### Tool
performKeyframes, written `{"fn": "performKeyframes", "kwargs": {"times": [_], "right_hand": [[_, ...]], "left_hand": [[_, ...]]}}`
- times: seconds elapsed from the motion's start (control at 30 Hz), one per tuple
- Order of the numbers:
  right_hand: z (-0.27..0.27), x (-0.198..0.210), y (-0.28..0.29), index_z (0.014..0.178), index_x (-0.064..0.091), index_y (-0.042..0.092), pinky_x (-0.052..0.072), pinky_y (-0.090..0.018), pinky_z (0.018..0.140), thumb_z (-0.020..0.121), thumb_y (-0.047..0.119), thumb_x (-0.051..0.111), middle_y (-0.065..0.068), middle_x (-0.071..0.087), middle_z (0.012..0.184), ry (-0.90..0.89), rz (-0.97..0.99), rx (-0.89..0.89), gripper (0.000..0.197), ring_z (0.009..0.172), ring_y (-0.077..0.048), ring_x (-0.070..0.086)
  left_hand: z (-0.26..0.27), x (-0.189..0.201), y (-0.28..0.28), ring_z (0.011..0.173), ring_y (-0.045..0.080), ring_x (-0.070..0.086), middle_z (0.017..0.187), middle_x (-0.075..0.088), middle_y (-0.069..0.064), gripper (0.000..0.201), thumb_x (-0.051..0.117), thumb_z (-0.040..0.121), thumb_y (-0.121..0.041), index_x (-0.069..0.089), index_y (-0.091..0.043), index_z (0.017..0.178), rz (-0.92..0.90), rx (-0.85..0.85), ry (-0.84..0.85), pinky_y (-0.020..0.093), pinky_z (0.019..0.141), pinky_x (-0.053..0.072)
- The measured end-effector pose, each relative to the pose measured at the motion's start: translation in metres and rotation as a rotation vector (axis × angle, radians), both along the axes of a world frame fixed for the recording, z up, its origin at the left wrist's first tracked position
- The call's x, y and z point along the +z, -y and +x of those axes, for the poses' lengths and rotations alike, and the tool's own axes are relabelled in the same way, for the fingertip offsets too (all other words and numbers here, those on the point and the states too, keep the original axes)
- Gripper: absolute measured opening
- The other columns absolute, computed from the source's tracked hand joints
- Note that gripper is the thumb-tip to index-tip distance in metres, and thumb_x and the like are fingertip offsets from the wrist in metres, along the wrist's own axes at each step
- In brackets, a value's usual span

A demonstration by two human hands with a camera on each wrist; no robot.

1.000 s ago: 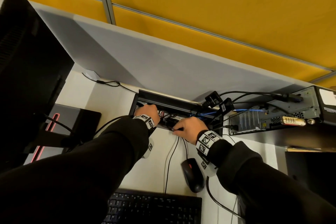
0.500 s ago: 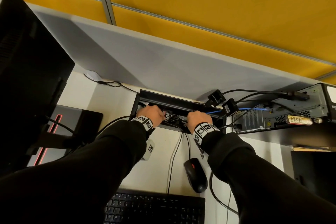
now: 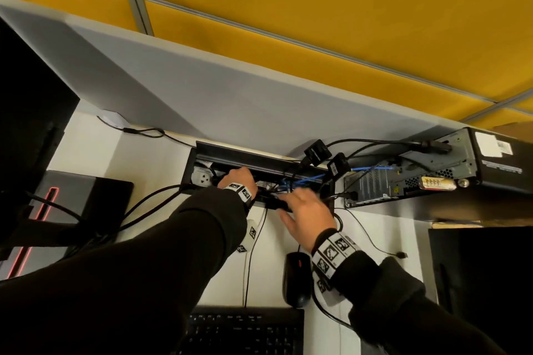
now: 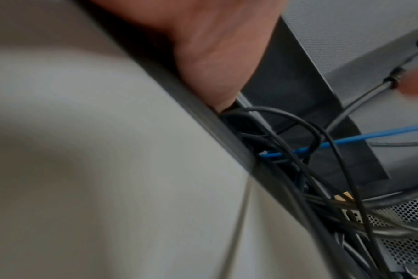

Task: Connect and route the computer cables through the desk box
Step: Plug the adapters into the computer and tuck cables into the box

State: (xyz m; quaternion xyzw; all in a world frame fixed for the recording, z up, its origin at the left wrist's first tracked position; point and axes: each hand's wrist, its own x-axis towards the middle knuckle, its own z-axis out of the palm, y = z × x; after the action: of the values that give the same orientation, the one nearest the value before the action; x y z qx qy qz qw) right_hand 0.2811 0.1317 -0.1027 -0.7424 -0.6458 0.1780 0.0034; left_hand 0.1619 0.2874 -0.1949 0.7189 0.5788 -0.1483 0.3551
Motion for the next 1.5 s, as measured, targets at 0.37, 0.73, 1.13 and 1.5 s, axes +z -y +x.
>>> {"fn": "performKeyframes", "kwargs": {"times": [0.37,0.73,1.13,1.5], "right_hand": [[0.016,-0.032,0.039,0.112,0.034,0.020,0.054,-0.037,0.071,0.100,0.028,0.056,-0.003,0.061,0.085,-0.222,-0.233,-0.546,0.027,0.079,-0.028,0.066],[0.024,-0.020,0.083,0.090,0.059,0.027,0.056,-0.032,0.079,0.080,0.011,0.061,-0.005,0.065,0.101,-0.088,-0.545,-0.366,0.019,0.093,-0.027,0.065],[0.040,-0.024,0.101,0.095,0.068,0.020,0.054,-0.039,0.090,0.098,0.021,0.059,-0.005,0.075,0.090,-0.481,-0.026,-1.033,0.009,0.094,-0.031,0.070],[0.028,-0.029,0.110,0.088,0.068,0.018,0.044,-0.022,0.069,0.099,0.018,0.054,0.007,0.064,0.080,-0.378,-0.349,-0.554,0.018,0.079,-0.019,0.062]], "left_hand": [[-0.038,0.018,-0.012,0.106,0.009,0.066,0.109,0.074,-0.010,0.013,0.073,0.093,-0.025,0.079,-0.028,0.104,-0.161,-0.164,0.354,0.033,0.106,0.049],[-0.009,0.038,-0.007,0.106,0.025,0.065,0.108,0.072,0.001,0.025,0.076,0.087,-0.048,0.079,-0.025,0.095,0.079,-0.391,0.057,0.041,0.096,0.055],[-0.015,0.012,0.008,0.103,0.023,0.069,0.104,0.077,0.002,0.017,0.078,0.088,-0.037,0.082,-0.022,0.095,0.030,-0.137,0.233,0.035,0.095,0.054],[-0.037,0.025,0.016,0.094,0.017,0.059,0.109,0.072,-0.002,0.028,0.059,0.099,-0.047,0.079,-0.032,0.112,0.028,-0.311,0.272,0.030,0.084,0.044]]}}
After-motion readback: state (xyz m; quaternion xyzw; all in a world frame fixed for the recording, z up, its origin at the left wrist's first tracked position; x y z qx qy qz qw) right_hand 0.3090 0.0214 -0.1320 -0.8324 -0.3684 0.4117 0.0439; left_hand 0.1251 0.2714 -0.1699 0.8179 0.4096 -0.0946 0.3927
